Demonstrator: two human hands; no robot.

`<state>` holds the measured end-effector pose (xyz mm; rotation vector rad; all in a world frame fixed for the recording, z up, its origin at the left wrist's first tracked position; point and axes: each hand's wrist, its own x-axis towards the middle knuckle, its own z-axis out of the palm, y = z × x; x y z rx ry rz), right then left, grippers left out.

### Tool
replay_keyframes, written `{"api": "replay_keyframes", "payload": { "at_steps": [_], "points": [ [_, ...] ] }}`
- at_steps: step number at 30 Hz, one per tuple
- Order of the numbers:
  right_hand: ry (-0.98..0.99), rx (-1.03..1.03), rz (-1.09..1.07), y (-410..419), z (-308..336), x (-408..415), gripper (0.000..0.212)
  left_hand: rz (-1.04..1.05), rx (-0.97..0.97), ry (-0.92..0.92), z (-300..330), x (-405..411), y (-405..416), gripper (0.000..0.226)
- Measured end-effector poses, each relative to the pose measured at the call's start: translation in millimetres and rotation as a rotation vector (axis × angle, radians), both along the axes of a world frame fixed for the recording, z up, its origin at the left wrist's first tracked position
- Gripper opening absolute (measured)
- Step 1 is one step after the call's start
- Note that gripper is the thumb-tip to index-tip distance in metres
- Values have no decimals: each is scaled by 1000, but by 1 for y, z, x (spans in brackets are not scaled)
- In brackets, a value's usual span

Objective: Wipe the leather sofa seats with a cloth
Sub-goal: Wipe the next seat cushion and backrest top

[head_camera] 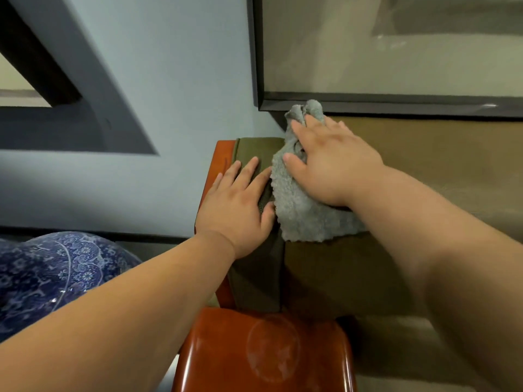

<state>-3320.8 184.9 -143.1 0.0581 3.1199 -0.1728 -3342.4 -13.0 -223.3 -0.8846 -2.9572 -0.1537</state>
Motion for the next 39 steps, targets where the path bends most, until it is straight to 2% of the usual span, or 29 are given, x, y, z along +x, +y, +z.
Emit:
{"api": "replay_keyframes", "payload": {
  "at_steps": [3, 8, 12, 15, 19, 22, 24, 27, 30, 32, 37, 39],
  "points": [
    [-8, -7, -9, 0, 2, -11, 74, 2, 6, 7, 0, 0, 0, 71],
    [43, 23, 32, 15, -3, 48, 82, -2, 10, 0, 2, 0, 0, 73],
    [24, 19, -183, 70, 0, 68, 78, 1, 20, 17, -1, 0, -1, 74],
    [-13, 8, -275, 49, 5, 44, 68, 11, 10, 15, -1, 0, -1, 76],
    [28, -34, -76, -20, -2, 6, 67, 7, -21, 27, -1, 3, -2, 75],
    [31, -46, -7, 1, -1, 14, 69, 12, -26, 29, -3, 2, -2, 76],
    [27, -42, -87, 48, 1, 36, 72, 20, -14, 36, -4, 2, -2, 77],
    [18, 3, -335, 120, 3, 76, 76, 25, 6, 55, -5, 2, -1, 76],
    [8, 34, -487, 137, 3, 85, 71, 39, -4, 38, -1, 6, 1, 76],
    [-37, 41, -471, 115, 4, 78, 74, 46, -7, 19, 5, 8, 0, 77],
    [46, -36, -325, 92, -7, 79, 82, 39, -8, -66, 15, 10, 1, 74],
    [43, -47, -337, 95, -8, 82, 82, 69, 65, -115, 25, 7, 6, 68]
  ]
}}
